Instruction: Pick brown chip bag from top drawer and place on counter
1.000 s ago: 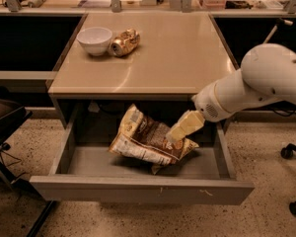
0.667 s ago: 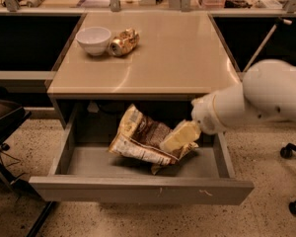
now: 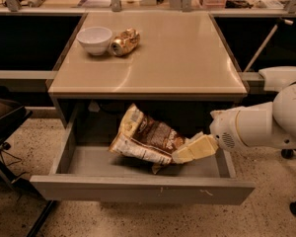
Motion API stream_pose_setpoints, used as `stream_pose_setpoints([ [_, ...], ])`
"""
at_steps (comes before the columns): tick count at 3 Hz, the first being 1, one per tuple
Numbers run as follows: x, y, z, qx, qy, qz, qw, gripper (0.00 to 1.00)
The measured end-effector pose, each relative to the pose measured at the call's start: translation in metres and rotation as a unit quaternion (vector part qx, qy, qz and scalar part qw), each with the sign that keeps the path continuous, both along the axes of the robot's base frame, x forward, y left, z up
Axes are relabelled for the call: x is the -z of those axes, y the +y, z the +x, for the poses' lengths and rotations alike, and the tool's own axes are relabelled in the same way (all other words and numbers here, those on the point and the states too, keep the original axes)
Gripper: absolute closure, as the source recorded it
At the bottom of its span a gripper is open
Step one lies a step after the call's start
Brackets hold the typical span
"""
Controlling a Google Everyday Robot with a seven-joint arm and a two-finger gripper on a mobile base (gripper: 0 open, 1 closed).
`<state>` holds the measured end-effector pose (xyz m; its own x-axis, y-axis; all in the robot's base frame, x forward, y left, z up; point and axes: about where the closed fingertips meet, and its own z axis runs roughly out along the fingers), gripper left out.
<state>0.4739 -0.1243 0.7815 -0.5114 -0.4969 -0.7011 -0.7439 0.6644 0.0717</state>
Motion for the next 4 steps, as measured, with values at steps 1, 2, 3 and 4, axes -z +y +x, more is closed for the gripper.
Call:
stream_pose_setpoints([
  [1, 0.000, 0.002, 0.002, 0.003, -0.002, -0.003, 1.0000, 0.00],
  [2, 0.029, 0.024, 0.004, 0.015, 0.002, -0.023, 0.9996, 0.00],
  [3, 0.076, 0.036, 0.013, 0.049, 0.004, -0.045, 0.9978, 0.00],
  [4, 0.075, 0.046, 0.026, 0.073, -0.009, -0.030, 0.9969, 0.00],
])
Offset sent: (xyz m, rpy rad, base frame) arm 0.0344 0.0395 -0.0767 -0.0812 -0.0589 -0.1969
